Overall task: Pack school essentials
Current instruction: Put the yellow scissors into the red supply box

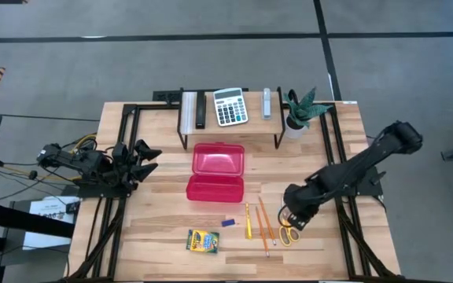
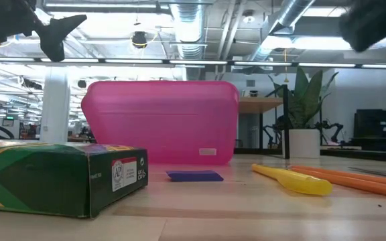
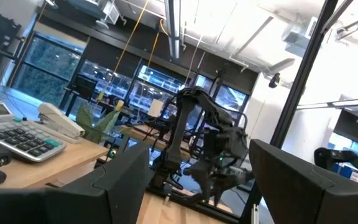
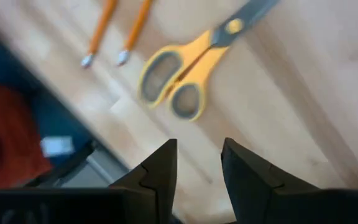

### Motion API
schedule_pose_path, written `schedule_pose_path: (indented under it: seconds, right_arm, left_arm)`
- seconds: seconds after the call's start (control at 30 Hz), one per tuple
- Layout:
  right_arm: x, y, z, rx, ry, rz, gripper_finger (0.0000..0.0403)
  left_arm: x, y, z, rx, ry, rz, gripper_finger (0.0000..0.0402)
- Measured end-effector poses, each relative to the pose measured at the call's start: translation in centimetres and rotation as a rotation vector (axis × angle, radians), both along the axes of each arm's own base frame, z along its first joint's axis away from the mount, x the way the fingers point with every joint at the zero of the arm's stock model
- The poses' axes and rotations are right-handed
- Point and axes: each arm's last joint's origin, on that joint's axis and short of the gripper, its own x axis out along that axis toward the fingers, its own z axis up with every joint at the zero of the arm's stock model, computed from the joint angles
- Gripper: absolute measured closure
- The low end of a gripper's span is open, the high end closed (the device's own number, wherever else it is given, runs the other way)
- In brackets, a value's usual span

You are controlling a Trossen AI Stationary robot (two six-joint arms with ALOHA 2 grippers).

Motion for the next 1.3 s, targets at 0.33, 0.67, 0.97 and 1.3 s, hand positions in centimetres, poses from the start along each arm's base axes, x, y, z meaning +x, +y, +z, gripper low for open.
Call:
schedule_pose_path:
  seconds: [0.33, 0.67, 0.97, 1.3]
  right_arm:
    - [1.6, 0.6, -3.8, -0.146, 0.144, -0.1, 0.0135]
    - [4.1, -0.6, -6.4, -0.243, 0.128, -0.237, 0.0101]
    - [4.6, 0.8, -8.8, -0.244, 0.174, -0.219, 0.0101]
    - [4.7, 1.3, -9.3, -0.228, 0.184, -0.233, 0.0204]
  left_arm:
    - [0.0, 0.0, -0.1, 0.008, 0.007, 0.001, 0.0139]
    - [0.1, 0.0, -0.1, 0.034, 0.019, 0.01, 0.0139]
    - [0.1, 0.0, -0.3, 0.037, 0.034, 0.008, 0.0139]
    - [0.1, 0.0, -0.3, 0.034, 0.039, 0.015, 0.0139]
